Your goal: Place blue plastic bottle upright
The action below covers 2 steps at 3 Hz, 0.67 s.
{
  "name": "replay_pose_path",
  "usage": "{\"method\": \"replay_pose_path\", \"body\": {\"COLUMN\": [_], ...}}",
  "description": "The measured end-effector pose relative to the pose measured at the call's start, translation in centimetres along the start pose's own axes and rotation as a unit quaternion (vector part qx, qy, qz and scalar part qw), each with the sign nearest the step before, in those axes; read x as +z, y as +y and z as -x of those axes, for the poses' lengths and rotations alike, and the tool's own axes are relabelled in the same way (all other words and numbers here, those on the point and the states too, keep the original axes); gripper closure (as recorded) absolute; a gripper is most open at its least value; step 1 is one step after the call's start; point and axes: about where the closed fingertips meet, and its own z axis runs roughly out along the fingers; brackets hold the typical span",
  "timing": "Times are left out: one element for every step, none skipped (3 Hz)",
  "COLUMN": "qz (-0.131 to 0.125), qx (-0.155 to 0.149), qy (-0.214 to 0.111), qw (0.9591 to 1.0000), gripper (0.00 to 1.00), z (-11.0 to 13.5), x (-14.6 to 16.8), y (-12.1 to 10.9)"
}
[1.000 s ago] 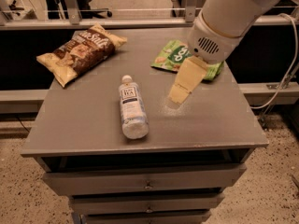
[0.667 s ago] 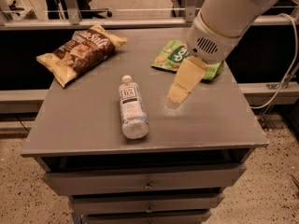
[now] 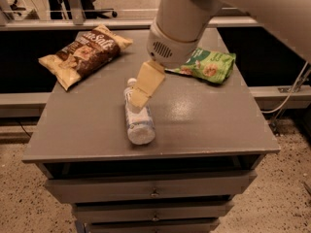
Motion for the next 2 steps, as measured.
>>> {"method": "replay_pose_path", "body": {"qz": [0.017,0.02], "qx": [0.039,0.091], "qy": [0.013,0.032], "qw": [0.999,0.9951], "gripper": [0.0,0.0], "z": [4.2,6.7], "x": [3.7,6.8], "y": [2.0,3.3]}}
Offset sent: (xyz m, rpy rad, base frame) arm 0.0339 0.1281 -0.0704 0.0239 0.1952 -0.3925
